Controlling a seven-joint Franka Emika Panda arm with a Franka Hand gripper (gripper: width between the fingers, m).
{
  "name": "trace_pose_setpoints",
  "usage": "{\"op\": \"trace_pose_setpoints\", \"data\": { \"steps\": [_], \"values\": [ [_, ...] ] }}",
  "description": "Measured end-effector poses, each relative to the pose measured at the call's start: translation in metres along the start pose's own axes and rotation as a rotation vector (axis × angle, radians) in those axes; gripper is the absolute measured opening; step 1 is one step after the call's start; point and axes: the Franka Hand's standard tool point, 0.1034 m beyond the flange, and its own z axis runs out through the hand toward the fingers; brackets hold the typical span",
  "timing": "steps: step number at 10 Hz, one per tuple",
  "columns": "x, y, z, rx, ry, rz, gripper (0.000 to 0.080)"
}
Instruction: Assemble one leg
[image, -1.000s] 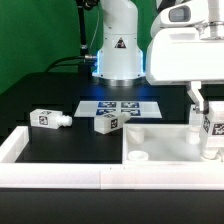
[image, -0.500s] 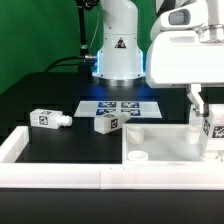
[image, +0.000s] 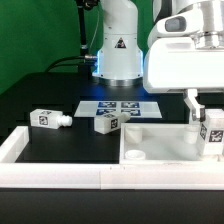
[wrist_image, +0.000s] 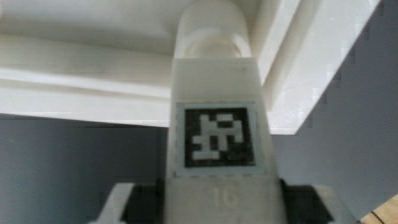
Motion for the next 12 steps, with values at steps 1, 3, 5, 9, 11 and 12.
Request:
{"op": "trace_pose_setpoints", "data": {
  "steps": [1,3,5,9,11,12],
  "values": [
    [0.000,0.000,0.000,0.000,0.000,0.000,0.0292],
    [-0.001,0.000,0.001,0.000,-0.011,0.000,0.0515],
    [0.001,-0.003,-0.001,0.008,-0.085,0.007,0.0622],
    [0.001,-0.007,0.001,0.015,-0.363,0.058,0.0648],
    [-0.005,0.000,0.003,0.014,-0.507,0.083,0.0648],
    [-0.006,0.002,0.004,0.013,-0.508,0.100,0.0648]
  ]
}}
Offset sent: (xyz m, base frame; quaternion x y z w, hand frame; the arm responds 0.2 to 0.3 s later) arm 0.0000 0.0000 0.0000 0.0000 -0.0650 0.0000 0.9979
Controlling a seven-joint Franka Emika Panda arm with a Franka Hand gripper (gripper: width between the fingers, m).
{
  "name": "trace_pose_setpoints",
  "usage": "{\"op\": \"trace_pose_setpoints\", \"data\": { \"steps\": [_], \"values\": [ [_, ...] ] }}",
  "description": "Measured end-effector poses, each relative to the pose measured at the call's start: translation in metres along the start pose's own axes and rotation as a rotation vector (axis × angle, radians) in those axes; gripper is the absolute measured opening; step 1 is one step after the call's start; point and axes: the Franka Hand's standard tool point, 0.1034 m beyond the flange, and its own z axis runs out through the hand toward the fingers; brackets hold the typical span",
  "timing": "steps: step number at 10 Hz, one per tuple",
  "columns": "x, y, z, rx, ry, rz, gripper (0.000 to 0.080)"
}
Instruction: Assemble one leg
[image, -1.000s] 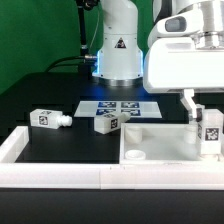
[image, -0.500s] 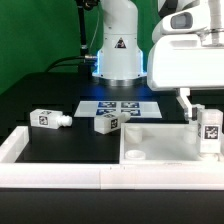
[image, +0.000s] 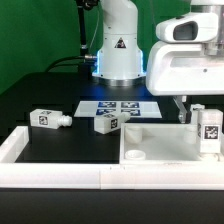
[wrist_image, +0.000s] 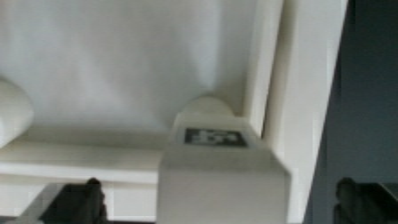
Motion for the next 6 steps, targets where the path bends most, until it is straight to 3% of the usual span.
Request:
{"op": "trace_pose_setpoints", "data": {
  "steps": [1,2,3,5,6],
  "values": [
    [-0.0007,0.0004,0.0008,0.000,-0.001,0.012,0.0648],
    [-0.0007,0.0003,0.0008,0.000,-0.001,0.026,0.0521],
    [-0.0007,0.0003,0.0009,-0.001,-0.001,0.040,0.0521],
    [-0.0008,-0.0001,0.0010,0.000,-0.001,0.110,0.0286],
    [-0.0008,-0.0002,0.0010,0.000,-0.002,0.162,0.0286]
  ]
}}
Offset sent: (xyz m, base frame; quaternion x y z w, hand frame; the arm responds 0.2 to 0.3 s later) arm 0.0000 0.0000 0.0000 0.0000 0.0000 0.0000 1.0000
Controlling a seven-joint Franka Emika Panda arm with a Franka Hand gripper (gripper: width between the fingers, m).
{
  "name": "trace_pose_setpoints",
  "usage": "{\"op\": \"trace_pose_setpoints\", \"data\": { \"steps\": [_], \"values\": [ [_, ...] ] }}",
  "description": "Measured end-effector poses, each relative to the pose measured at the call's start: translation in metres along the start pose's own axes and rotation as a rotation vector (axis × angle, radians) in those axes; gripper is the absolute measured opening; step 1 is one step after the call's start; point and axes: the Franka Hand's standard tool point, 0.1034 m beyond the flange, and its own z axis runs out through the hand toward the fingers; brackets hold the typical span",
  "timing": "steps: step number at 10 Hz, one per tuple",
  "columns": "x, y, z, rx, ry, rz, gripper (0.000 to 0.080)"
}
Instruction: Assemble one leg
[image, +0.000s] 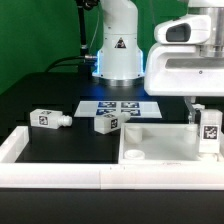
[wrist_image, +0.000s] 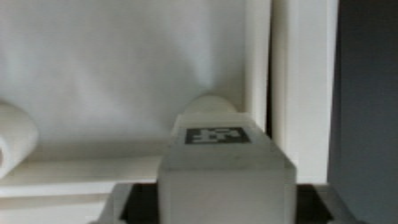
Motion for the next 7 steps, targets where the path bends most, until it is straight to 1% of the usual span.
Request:
{"op": "trace_pose_setpoints", "data": {
  "steps": [2,4,5,6,7],
  "values": [
    [-0.0003,-0.0008,0.0001,0.000,0.000,0.149,0.0286],
    [0.0008,-0.0013,0.0005,0.011,0.002,0.369,0.0286],
    [0.0027,0.0003,0.0008,0.039,-0.006,0.498,0.0286],
    [0.0032,-0.0012,0.0013,0.072,-0.023,0.707,0.0286],
    [0.0038,-0.0068,0.0015,0.090,-0.029,0.875,0.0287]
  ]
}}
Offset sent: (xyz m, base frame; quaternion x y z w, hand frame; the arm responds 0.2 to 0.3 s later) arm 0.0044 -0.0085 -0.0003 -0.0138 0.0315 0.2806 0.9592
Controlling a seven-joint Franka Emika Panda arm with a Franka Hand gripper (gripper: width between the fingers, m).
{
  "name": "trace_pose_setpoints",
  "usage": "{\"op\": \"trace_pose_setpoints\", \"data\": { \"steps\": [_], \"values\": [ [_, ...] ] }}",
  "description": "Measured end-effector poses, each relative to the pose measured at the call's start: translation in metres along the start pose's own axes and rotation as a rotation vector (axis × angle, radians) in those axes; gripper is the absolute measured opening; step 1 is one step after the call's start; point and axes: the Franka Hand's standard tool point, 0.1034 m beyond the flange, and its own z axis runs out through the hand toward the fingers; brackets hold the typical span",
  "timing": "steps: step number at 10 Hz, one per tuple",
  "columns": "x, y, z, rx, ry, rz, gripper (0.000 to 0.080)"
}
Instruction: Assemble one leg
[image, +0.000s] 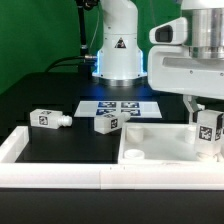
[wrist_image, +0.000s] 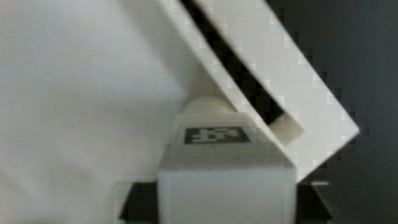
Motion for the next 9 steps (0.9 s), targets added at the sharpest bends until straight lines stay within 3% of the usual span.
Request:
{"op": "trace_pose_setpoints", "data": {
  "steps": [2,5,6,7,8,9],
  "values": [
    [-0.002,-0.003,0.001,0.029,-0.002,0.228,0.0287],
    [-0.003,-0.004,0.001,0.031,-0.006,0.371,0.0325],
    [-0.003,-0.004,0.001,0.031,-0.005,0.307,0.0509],
    [-0.005,-0.004,0.001,0.026,0.005,0.178,0.0509],
    [-0.009,-0.006,0.001,0.014,0.020,-0.033,0.0619],
    [-0.017,-0.008,0.003,-0.006,0.042,-0.197,0.0640]
  ]
}}
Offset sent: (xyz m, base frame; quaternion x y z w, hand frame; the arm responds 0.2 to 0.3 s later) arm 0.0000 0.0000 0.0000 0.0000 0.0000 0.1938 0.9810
